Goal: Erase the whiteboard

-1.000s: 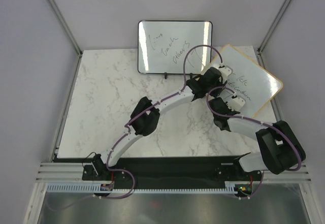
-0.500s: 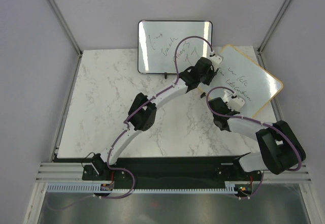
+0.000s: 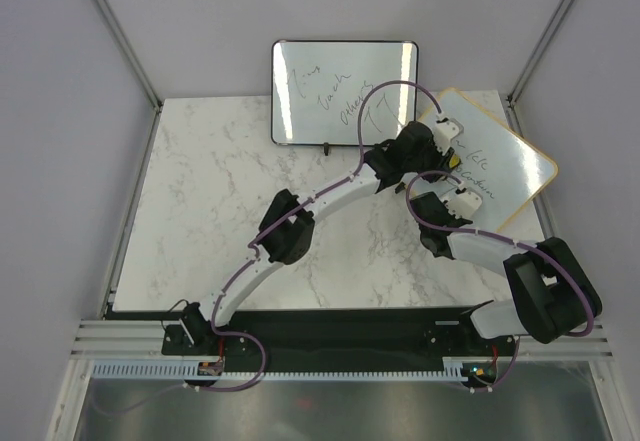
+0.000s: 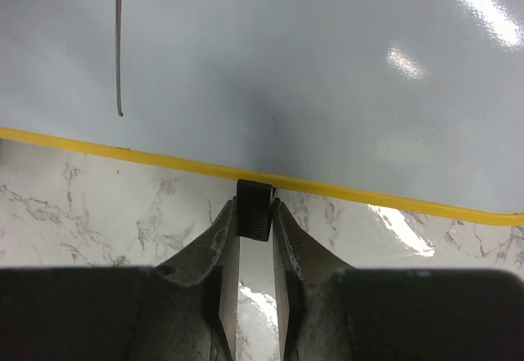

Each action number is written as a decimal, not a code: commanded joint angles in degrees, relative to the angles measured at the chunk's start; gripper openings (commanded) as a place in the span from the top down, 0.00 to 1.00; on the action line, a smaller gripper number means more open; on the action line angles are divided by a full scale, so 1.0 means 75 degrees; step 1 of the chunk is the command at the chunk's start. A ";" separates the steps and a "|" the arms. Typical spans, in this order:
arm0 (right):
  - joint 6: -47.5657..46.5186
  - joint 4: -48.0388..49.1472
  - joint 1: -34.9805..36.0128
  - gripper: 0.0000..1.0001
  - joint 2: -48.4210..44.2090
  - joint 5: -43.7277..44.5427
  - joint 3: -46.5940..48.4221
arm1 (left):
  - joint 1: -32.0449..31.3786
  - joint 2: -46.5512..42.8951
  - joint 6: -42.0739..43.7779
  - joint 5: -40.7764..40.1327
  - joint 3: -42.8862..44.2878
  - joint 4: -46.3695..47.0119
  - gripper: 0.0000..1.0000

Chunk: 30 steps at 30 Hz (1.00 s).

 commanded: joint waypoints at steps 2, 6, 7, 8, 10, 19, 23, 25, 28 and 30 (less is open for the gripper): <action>0.0040 -0.0776 0.0206 1.00 0.0184 -0.0870 -0.0173 | -0.0208 0.0105 -0.0737 0.1485 0.0049 -0.0232 0.98; 0.0052 -0.0776 0.0206 1.00 0.0160 -0.0847 -0.0185 | -0.0244 0.0094 -0.0867 0.1031 0.0154 -0.0396 0.98; 0.0052 -0.0764 0.0206 1.00 0.0149 -0.0859 -0.0185 | -0.0220 0.0094 -0.0797 0.0564 0.0154 -0.0408 0.98; 0.0063 -0.0764 0.0206 1.00 0.0137 -0.0847 -0.0208 | -0.0197 0.0082 -0.0657 0.0305 0.0166 -0.0397 0.98; 0.0075 -0.0764 0.0206 1.00 0.0102 -0.0859 -0.0220 | -0.0069 0.0070 -0.0551 -0.0350 0.0166 -0.0362 0.98; 0.0087 -0.0764 0.0206 1.00 0.0067 -0.0824 -0.0244 | 0.0447 0.0175 0.0490 -0.2520 0.0072 0.0060 0.98; 0.0099 -0.0752 0.0206 1.00 0.0043 -0.0824 -0.0244 | 0.0623 0.0234 0.0819 -0.2967 0.0107 0.0364 0.98; 0.0087 -0.0741 0.0206 1.00 0.0078 -0.0824 -0.0244 | 0.0682 0.0234 0.1030 -0.3072 0.0119 0.0493 0.98; 0.0087 -0.0752 0.0206 1.00 0.0102 -0.0835 -0.0232 | 0.0752 0.0246 0.1184 -0.3132 0.0154 0.0774 0.98; 0.0063 -0.0776 0.0206 1.00 0.0102 -0.0847 -0.0220 | 0.0776 0.0269 0.1207 -0.2922 0.0329 0.0938 0.98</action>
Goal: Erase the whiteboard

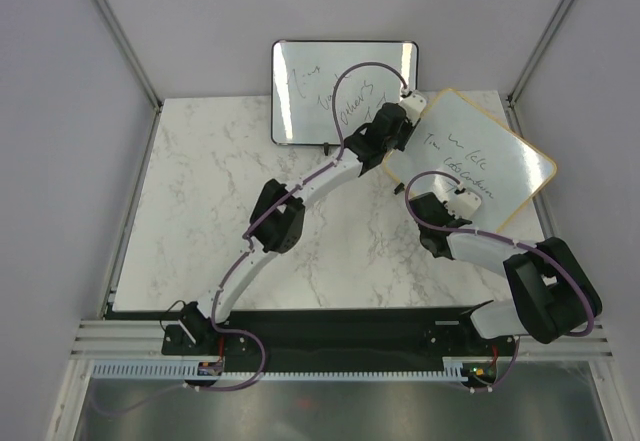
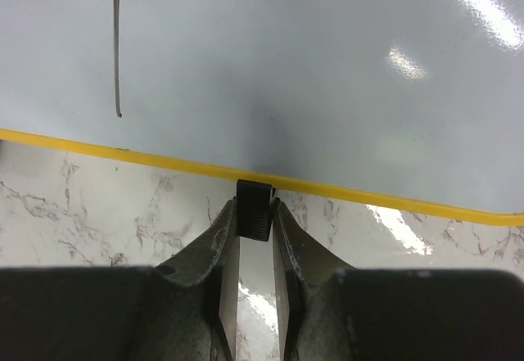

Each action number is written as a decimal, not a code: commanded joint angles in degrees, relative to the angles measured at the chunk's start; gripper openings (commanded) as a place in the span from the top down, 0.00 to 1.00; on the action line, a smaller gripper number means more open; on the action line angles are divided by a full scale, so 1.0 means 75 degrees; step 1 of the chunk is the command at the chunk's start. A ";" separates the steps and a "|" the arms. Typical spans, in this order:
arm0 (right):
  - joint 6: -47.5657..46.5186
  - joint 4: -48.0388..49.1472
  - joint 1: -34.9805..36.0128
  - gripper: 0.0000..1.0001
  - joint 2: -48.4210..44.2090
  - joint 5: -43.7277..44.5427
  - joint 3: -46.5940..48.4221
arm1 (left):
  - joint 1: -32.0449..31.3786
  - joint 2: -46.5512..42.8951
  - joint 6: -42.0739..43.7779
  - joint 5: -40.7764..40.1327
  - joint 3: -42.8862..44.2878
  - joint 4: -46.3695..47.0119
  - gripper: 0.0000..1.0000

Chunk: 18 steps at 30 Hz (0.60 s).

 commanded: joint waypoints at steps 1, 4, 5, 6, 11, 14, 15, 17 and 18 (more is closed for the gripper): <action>0.0063 -0.0718 0.0171 1.00 0.0102 -0.0873 -0.0232 | -0.0034 0.0232 0.0508 0.0091 0.0385 0.0839 0.98; 0.0052 -0.0718 0.0159 1.00 0.0102 -0.0885 -0.0232 | -0.0139 0.0255 0.0613 0.0620 0.0549 0.1180 0.98; 0.0040 -0.0706 0.0159 1.00 0.0102 -0.0896 -0.0232 | -0.0186 0.0278 0.0637 0.0680 0.0654 0.1262 0.98; 0.0040 -0.0706 0.0159 1.00 0.0102 -0.0897 -0.0220 | -0.0268 0.0302 0.0660 0.0912 0.0690 0.1495 0.98; 0.0017 -0.0706 0.0171 1.00 0.0149 -0.0897 -0.0197 | -0.0444 0.0349 0.0345 0.1605 0.0842 0.1779 0.98; 0.0028 -0.0706 0.0159 1.00 0.0160 -0.0908 -0.0185 | -0.0584 0.0349 0.0075 0.1968 0.0819 0.1651 0.98; 0.0028 -0.0694 0.0159 1.00 0.0184 -0.0897 -0.0173 | -0.0666 0.0349 0.0005 0.2190 0.0808 0.1534 0.98; -0.0030 -0.0706 0.0160 1.00 0.0254 -0.0897 -0.0104 | -0.0737 0.0372 -0.0229 0.2367 0.0866 0.1451 0.98; -0.0042 -0.0706 0.0171 1.00 0.0277 -0.0908 -0.0091 | -0.0772 0.0384 -0.0335 0.2449 0.0924 0.1381 0.98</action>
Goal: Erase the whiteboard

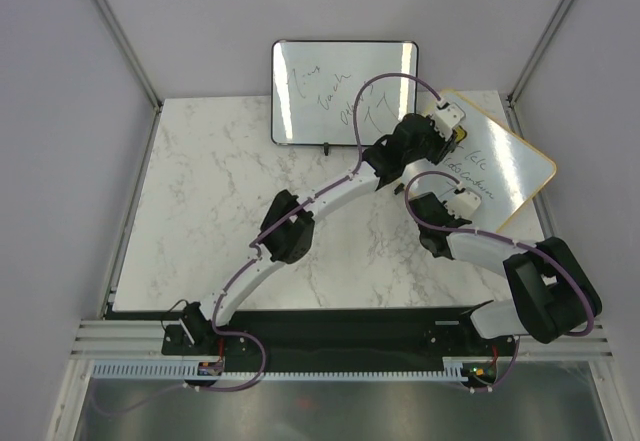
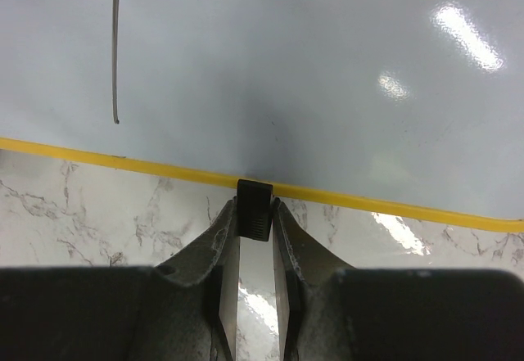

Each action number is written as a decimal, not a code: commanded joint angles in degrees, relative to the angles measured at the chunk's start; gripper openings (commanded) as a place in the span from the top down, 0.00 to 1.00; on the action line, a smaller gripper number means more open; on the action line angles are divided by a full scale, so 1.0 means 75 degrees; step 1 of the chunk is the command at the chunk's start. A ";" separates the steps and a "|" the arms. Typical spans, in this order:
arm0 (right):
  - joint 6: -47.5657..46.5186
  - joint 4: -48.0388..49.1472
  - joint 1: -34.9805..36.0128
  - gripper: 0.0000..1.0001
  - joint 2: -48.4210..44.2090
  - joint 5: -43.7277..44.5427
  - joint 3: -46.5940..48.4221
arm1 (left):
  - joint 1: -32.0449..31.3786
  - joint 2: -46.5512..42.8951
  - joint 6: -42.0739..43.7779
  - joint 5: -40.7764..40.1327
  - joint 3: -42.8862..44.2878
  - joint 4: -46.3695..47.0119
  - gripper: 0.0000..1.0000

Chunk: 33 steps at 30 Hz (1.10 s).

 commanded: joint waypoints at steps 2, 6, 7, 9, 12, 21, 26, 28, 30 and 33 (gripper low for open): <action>-0.0028 -0.0712 0.0165 1.00 0.0257 -0.0920 -0.0112 | -0.0117 0.0229 -0.0575 0.0711 0.0529 0.0069 0.98; 0.0019 -0.0723 0.0165 1.00 0.0128 -0.0885 -0.0229 | 0.0046 0.0335 -0.0166 -0.0025 0.0471 0.0092 0.98; 0.0031 -0.0735 0.0154 1.00 0.0105 -0.0896 -0.0229 | 0.0117 0.0358 -0.0107 -0.0155 0.0436 0.0069 0.98; 0.0031 -0.0770 0.0165 1.00 0.0093 -0.0873 -0.0252 | 0.0350 0.0417 -0.0071 -0.0471 0.0377 0.0069 0.98; 0.0066 -0.0794 0.0177 1.00 0.0116 -0.0838 -0.0217 | 0.0562 0.0476 -0.0013 -0.0870 0.0353 -0.0271 0.98; 0.0066 -0.0911 0.0165 1.00 0.0292 -0.0791 -0.0088 | 0.0645 0.0687 -0.0575 -0.0381 0.0763 -0.0962 0.98; 0.0136 -0.0899 0.0200 1.00 0.0222 -0.0768 -0.0135 | 0.0423 0.0780 -0.1032 0.0427 0.1173 -0.1302 0.98; 0.0113 -0.0899 0.0224 1.00 0.0257 -0.0744 -0.0112 | 0.0212 0.0827 -0.1009 0.1084 0.1429 -0.1384 0.98; 0.0090 -0.0911 0.0329 1.00 0.0280 -0.0721 -0.0100 | 0.0072 0.0990 -0.1114 0.1319 0.1850 -0.1373 0.98; 0.0136 -0.0946 0.0435 1.00 0.0246 -0.0604 -0.0123 | 0.0012 0.1050 -0.0963 0.1099 0.2005 -0.1022 0.98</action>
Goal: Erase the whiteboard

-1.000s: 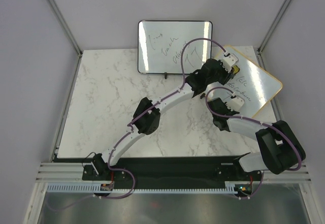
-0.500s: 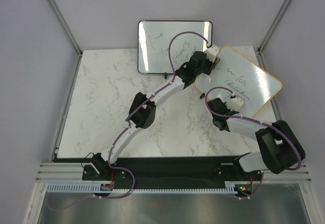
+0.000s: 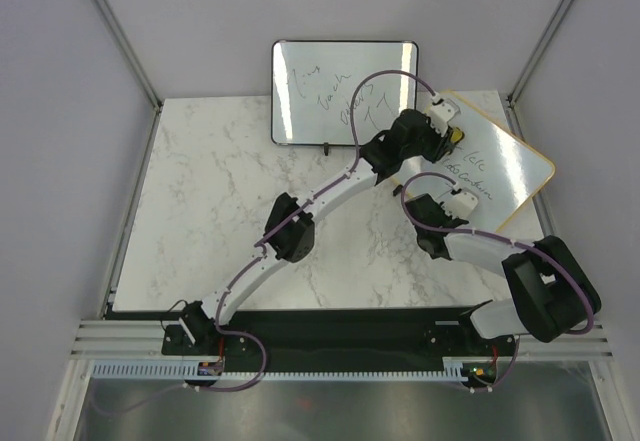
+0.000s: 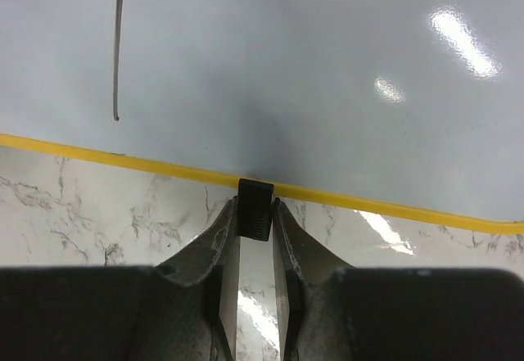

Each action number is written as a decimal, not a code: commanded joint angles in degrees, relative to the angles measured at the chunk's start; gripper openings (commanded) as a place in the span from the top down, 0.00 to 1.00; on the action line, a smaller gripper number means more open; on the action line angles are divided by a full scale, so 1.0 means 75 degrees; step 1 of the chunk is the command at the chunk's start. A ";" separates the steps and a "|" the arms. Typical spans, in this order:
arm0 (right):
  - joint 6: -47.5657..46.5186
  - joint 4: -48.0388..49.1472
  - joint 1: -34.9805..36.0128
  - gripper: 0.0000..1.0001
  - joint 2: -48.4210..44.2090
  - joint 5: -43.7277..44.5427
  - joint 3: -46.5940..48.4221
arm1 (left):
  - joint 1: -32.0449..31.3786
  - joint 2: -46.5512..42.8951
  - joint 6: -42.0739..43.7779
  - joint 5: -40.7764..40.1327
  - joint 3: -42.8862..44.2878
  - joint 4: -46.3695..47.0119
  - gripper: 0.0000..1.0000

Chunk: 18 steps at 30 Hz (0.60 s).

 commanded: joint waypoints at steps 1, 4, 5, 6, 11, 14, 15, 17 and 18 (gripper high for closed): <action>0.0145 -0.0777 0.0309 1.00 0.0152 -0.0741 -0.0208 | -0.0247 0.0199 -0.0050 0.0273 0.0490 0.0234 0.98; 0.0180 -0.0789 0.0345 1.00 0.0082 -0.0682 -0.0255 | -0.0177 0.0199 0.0735 -0.0629 0.0444 0.0913 0.98; 0.0180 -0.0777 0.0357 1.00 0.0082 -0.0670 -0.0255 | -0.0119 0.0211 0.0875 -0.0793 0.0409 0.1113 0.98; 0.0192 -0.0777 0.0357 1.00 0.0093 -0.0659 -0.0243 | -0.0002 0.0199 0.1051 -0.1003 0.0385 0.1114 0.98; 0.0157 -0.0789 0.0392 1.00 0.0269 -0.0635 -0.0126 | 0.0350 0.0234 0.1568 -0.1496 -0.0048 0.1489 0.98; 0.0134 -0.0824 0.0404 1.00 0.0351 -0.0623 -0.0056 | 0.0432 0.0293 0.1779 -0.1568 -0.0201 0.1431 0.98; 0.0134 -0.0824 0.0415 1.00 0.0374 -0.0623 -0.0056 | 0.0467 0.0281 0.1849 -0.1603 -0.0271 0.1199 0.98; 0.0145 -0.0824 0.0415 1.00 0.0375 -0.0612 -0.0056 | 0.0468 0.0223 0.1885 -0.1580 -0.0330 0.0753 0.98; 0.0157 -0.0824 0.0415 1.00 0.0375 -0.0600 -0.0044 | 0.0468 0.0165 0.1861 -0.1510 -0.0330 0.0461 0.98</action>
